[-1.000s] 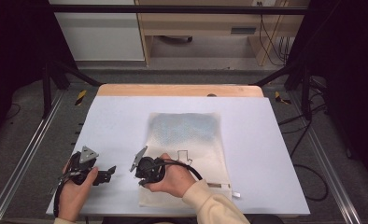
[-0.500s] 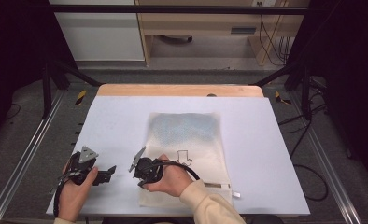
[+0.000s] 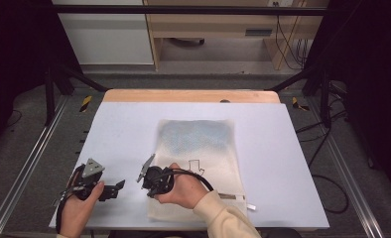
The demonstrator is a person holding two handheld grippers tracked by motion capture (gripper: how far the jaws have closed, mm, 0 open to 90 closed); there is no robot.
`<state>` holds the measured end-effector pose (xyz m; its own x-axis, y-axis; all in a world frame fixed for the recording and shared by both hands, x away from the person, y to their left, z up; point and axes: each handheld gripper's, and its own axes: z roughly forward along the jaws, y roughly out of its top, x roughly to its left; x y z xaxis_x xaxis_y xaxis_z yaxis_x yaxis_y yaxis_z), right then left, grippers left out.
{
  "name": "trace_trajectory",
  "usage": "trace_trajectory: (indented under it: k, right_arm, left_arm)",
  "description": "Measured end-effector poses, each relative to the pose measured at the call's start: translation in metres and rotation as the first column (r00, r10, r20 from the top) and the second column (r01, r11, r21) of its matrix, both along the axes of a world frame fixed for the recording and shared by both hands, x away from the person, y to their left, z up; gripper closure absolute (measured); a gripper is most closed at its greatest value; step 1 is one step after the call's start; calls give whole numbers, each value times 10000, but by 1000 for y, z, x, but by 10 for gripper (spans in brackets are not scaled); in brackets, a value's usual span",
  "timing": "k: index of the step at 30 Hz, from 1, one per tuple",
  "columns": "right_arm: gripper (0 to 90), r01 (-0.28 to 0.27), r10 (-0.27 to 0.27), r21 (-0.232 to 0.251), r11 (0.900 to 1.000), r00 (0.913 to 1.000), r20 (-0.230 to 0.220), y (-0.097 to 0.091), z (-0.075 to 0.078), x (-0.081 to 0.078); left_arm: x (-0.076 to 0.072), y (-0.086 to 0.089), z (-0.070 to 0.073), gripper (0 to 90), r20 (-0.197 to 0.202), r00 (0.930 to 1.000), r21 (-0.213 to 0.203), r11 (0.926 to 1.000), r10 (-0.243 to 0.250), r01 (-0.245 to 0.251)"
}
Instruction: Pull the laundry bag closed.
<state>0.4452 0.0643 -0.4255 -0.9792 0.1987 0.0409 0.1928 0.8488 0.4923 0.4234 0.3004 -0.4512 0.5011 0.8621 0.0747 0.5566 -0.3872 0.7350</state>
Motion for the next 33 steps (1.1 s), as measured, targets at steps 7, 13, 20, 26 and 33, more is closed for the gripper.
trace_trajectory:
  k: [7, 13, 20, 26, 33]
  right_arm:
    - [816, -167, 167, -5, 9999, 9996, 211, -1, 2, -2]
    - [817, -203, 203, 13, 9998, 9995, 238, -2, 1, 0]
    - [817, -160, 154, 343, 9993, 9997, 184, -6, 2, 1]
    - [817, -109, 99, 436, 9990, 9997, 229, -7, 3, 1]
    - [817, -135, 120, 542, 9984, 9995, 281, -8, 2, 2]
  left_arm:
    - [-3, 0, -1, 57, -31, 10000, -106, 9999, -62, 62]
    - [-11, -4, 0, 66, -154, 9993, 0, 9994, -335, 335]
    - [-24, -17, 4, 59, -93, 9951, -328, 9946, -985, 982]
    - [-29, -34, 6, 55, -169, 9848, -781, 9822, -1726, 1708]
    - [-33, -48, 8, 62, -67, 9743, -1135, 9682, -2251, 2229]
